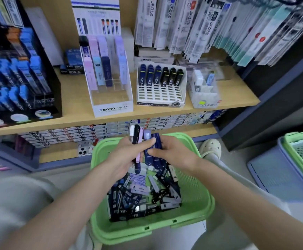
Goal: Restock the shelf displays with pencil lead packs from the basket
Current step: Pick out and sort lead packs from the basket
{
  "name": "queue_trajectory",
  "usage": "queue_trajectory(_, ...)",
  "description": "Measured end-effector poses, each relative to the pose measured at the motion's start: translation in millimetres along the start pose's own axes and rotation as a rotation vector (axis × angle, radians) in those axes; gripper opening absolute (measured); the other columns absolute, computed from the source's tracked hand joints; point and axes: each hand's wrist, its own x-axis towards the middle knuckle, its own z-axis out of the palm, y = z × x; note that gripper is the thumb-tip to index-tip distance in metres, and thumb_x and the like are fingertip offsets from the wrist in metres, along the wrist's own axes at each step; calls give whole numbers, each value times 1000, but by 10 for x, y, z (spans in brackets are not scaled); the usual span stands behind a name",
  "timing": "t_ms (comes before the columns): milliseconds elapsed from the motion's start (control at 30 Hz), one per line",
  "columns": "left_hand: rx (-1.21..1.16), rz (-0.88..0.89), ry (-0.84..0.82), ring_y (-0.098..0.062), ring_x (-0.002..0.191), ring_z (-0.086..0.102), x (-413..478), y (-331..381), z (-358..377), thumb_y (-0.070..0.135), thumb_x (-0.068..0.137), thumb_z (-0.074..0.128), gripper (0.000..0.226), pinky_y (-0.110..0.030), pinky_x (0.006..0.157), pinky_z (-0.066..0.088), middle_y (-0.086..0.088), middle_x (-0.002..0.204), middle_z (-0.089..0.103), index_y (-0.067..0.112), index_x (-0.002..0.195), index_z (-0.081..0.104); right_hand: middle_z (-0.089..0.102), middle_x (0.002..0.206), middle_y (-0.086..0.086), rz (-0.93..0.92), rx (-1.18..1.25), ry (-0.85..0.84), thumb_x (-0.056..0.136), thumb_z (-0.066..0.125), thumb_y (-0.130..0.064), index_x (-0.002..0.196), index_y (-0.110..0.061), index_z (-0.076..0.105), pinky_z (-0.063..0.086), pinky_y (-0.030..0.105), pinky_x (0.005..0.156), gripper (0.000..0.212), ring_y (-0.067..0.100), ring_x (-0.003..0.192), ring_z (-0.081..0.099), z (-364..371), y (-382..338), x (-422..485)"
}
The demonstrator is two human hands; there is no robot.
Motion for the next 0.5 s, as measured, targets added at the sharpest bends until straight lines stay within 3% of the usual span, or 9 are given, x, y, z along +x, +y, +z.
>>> queue_trajectory(67,14,36,44,-10,54,48,14,43,-43,27,78,76,19,-21,53,39,7,55,56,15,88,64,70,103,15,-23,-13,22,89,61,-7,108,-4,63,52,45,89,19,31,98,65,4,-98,7)
queue_trajectory(167,42,67,52,-9,64,58,32,112,-103,35,73,77,32,-20,55,41,2,76,68,16,97,68,71,100,15,-47,-53,52,86,66,-9,101,-9,67,53,36,86,15,28,94,67,2,-238,19)
queue_trajectory(267,30,95,44,-6,59,61,53,206,-135,31,77,75,23,-17,51,44,2,75,69,17,95,69,72,97,15,-85,-93,74,84,69,-12,95,-16,70,53,37,86,12,29,92,67,10,-360,74)
queue_trajectory(400,-76,89,46,-21,79,67,140,386,-191,25,85,68,21,-34,78,54,-11,89,72,9,99,68,71,105,11,-93,-7,70,87,63,-8,107,-13,68,54,29,88,22,18,94,68,-62,-494,183)
queue_trajectory(500,-115,107,39,-25,77,64,202,555,-263,21,87,65,15,-37,81,52,-14,88,70,8,94,64,73,96,6,-72,112,69,93,55,-9,111,-10,64,55,27,79,20,17,86,70,-146,-577,230)
